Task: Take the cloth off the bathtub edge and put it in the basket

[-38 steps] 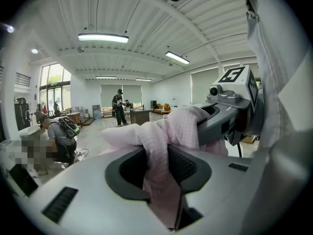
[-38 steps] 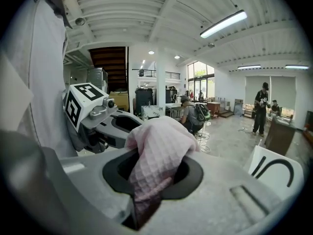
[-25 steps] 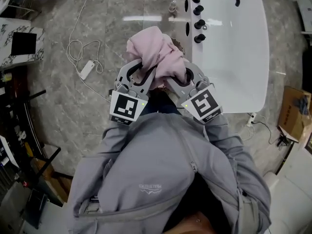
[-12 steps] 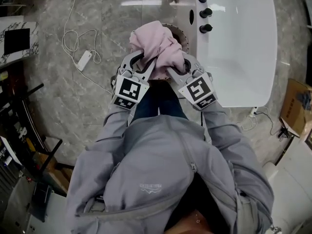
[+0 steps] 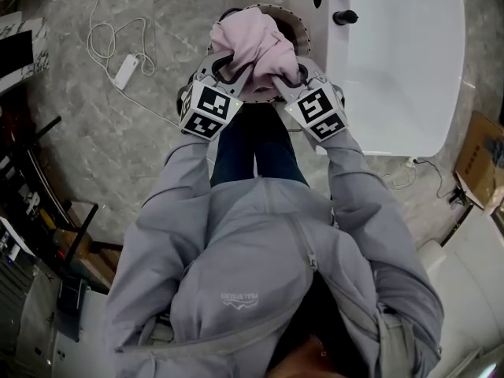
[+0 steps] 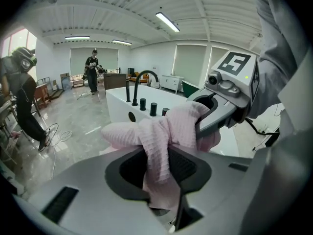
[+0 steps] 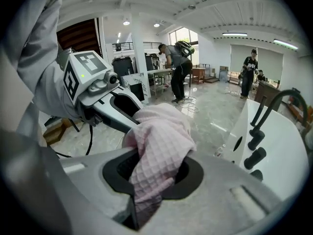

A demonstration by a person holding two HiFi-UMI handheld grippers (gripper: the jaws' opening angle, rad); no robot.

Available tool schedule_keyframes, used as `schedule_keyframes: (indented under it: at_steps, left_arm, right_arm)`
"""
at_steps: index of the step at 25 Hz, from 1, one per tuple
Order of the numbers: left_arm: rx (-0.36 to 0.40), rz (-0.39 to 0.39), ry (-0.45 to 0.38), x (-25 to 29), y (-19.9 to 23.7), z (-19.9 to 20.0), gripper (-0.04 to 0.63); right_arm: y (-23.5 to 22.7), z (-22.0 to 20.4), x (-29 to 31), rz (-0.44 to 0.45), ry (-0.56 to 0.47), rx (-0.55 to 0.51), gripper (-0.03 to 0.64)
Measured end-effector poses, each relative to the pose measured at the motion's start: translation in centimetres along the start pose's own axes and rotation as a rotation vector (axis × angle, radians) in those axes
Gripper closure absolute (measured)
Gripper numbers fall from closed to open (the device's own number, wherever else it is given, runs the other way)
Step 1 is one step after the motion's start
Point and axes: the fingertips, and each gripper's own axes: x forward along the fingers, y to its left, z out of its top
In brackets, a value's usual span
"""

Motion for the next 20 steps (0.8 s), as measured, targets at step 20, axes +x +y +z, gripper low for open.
schedule_keyframes:
  at_steps: [20]
  left_arm:
    - [-0.101, -0.006, 0.227, 4.0, 0.9, -8.8, 0.394]
  right_arm:
    - [-2.6, -8.8, 4.8, -0.092, 0.276, 0.237, 0.374]
